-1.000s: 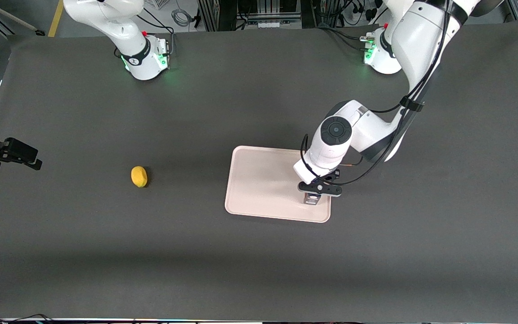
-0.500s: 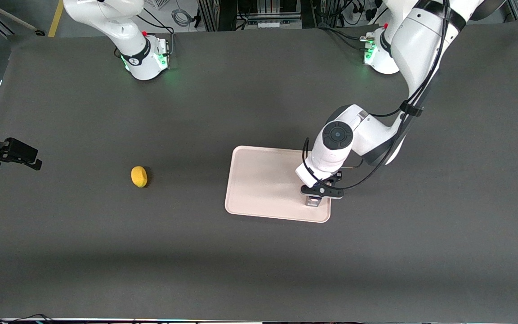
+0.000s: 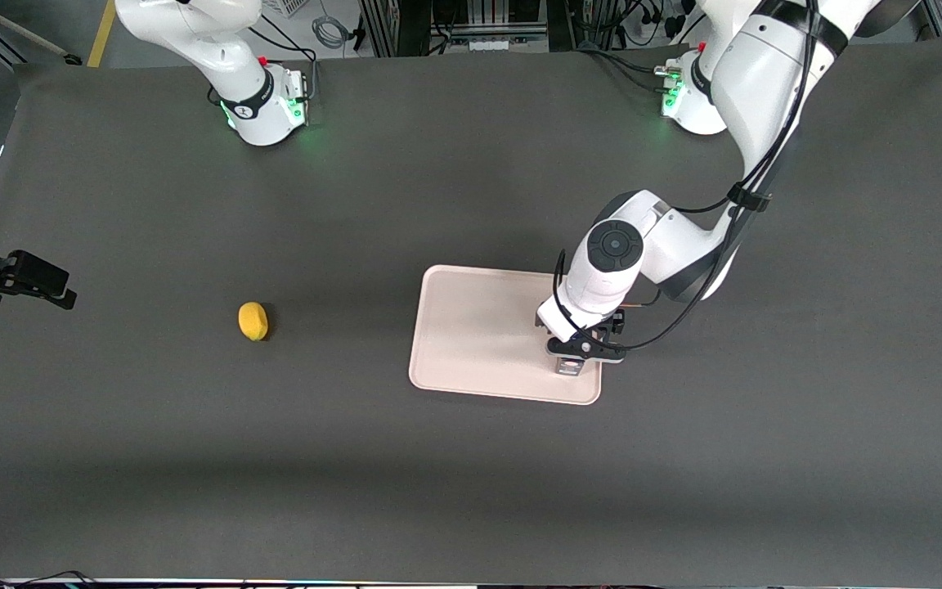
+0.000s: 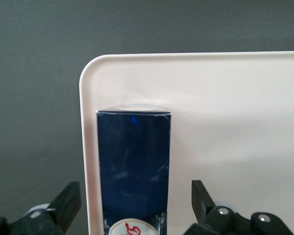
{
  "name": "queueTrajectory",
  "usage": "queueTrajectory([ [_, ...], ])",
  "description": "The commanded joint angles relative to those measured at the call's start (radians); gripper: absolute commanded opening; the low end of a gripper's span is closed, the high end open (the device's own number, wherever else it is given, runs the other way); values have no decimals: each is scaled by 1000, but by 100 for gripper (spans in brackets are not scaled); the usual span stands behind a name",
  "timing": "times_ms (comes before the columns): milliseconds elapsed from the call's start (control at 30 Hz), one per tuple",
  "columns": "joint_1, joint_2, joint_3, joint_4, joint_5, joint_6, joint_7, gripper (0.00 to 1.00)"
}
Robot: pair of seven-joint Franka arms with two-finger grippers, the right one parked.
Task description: Place cookie box on tray
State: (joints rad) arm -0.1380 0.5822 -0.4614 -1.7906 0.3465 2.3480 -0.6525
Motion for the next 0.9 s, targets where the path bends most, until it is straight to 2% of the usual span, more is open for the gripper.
queueTrajectory([
  [0,-15,-19,17,16,22,-13,-13,100],
  [367,35,-137,13,48,-15,-104,10,100],
  [567,89,-226,18,51,-141,-144,134,100],
  [700,110,-288,67,73,-234,-219,237,100],
  [867,136,-338,99,131,-268,-355,297,100],
])
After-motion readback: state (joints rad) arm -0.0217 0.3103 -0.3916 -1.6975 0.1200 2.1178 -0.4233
